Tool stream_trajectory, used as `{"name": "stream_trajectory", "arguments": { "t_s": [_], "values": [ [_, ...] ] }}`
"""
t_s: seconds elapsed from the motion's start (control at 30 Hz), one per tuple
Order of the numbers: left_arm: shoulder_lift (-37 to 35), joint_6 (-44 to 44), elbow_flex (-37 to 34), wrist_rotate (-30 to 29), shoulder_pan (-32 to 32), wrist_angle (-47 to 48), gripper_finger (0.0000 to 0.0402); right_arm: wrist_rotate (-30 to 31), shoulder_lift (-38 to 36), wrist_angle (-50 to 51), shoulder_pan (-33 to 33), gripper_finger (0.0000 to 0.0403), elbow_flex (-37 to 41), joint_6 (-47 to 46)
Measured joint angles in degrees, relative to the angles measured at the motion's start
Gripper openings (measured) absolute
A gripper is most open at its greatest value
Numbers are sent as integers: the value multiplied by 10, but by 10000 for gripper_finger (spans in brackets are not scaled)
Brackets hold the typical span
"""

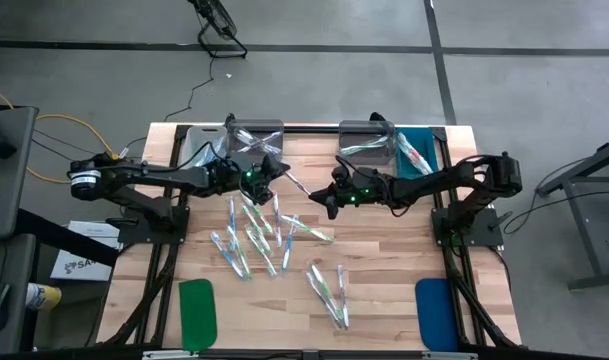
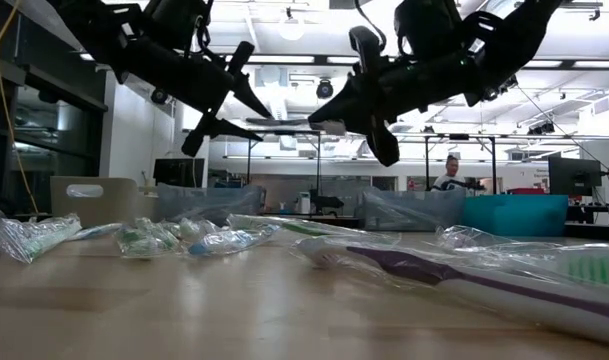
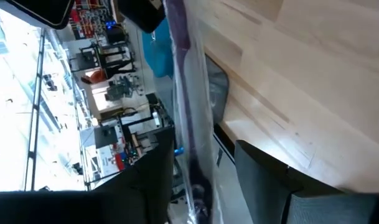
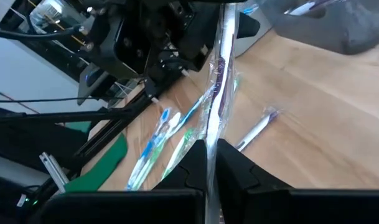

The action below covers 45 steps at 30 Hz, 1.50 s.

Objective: Pick & Place Toothbrushes
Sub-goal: Put the violet toothbrush into the left black bin

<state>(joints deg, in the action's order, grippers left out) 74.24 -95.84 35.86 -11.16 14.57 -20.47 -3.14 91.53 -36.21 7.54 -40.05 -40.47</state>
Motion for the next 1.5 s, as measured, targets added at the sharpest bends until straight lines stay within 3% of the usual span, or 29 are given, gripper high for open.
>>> {"name": "stream_trajectory", "arguments": {
  "t_s": [0.13,0.4,0.57,0.77,1.07,1.5],
  "values": [
    [0,-1,0,-1,0,0,139,2,0,-1,-2,9,0,0],
    [0,3,0,-8,0,-2,22,2,1,0,-2,9,0,-1],
    [0,3,0,-10,0,0,25,2,1,-1,-2,18,0,0],
    [1,-1,-1,-20,0,22,19,1,-2,-6,-2,63,0,17],
    [1,9,-1,-133,8,48,19,-3,-52,41,6,130,0,44],
    [0,101,-1,-141,167,91,19,11,-105,125,3,135,0,59]
  ]
}}
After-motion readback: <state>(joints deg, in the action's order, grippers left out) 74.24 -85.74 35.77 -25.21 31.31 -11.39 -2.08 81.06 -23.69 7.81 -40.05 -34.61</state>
